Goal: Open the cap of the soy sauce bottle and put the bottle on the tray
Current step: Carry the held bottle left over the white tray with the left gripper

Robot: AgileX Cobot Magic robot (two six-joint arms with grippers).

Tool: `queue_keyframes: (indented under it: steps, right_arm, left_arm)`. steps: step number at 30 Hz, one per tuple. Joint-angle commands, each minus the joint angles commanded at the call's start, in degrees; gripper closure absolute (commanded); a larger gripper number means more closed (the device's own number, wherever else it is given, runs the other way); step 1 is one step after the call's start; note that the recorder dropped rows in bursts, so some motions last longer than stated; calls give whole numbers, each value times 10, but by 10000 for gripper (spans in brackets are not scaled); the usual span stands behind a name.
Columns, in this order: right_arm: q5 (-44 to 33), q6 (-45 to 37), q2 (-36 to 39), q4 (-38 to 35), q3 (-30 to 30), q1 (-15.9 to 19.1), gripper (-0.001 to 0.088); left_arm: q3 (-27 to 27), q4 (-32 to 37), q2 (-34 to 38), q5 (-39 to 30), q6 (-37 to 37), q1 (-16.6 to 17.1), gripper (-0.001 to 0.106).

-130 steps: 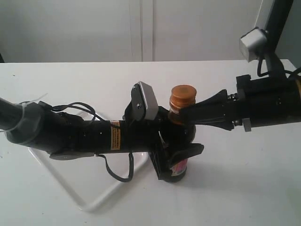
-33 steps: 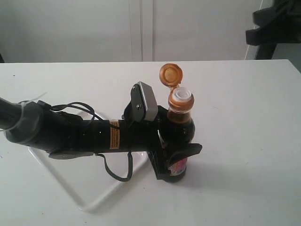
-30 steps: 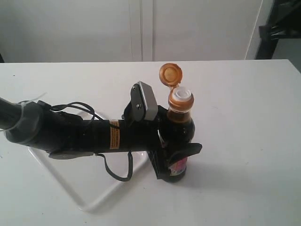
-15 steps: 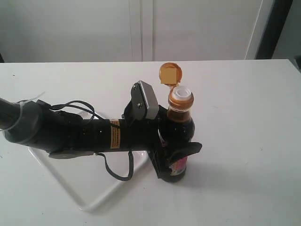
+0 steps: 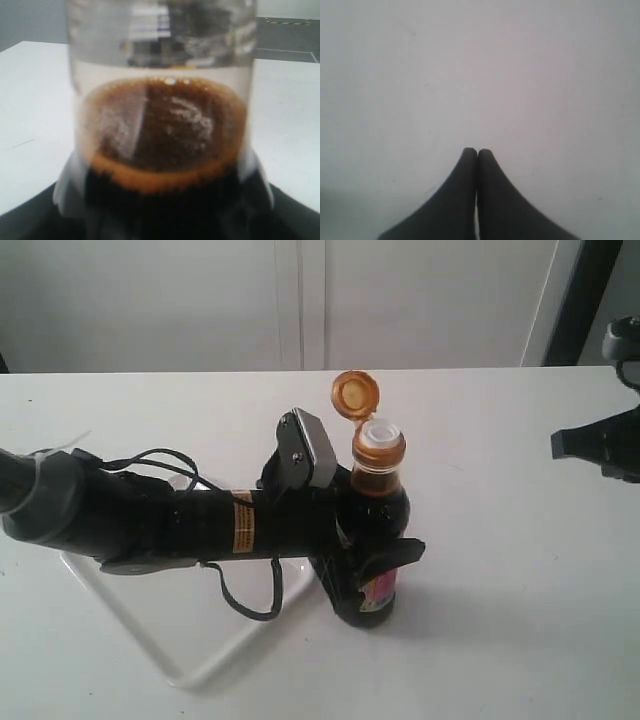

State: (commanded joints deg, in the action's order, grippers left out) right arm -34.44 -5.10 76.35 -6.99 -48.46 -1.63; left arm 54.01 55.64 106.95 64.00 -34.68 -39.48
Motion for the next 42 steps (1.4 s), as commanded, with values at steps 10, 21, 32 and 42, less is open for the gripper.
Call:
queue_keyframes:
  steps: [10, 21, 32, 42]
  right_arm:
    - [12, -53, 0, -63, 26, 0, 868]
    - [79, -53, 1, -86, 79, -1, 868]
    - [84, -53, 1, -88, 79, -1, 868]
    - [84, -53, 1, -91, 79, -1, 868]
  left_arm:
    - [0, -22, -50, -19, -4, 0, 1053]
    - [-2, -21, -115, -62, -15, 4, 1053]
    - [-62, -23, -162, -17, -39, 80, 1053]
    - [-148, -20, -203, 22, -27, 165, 1053]
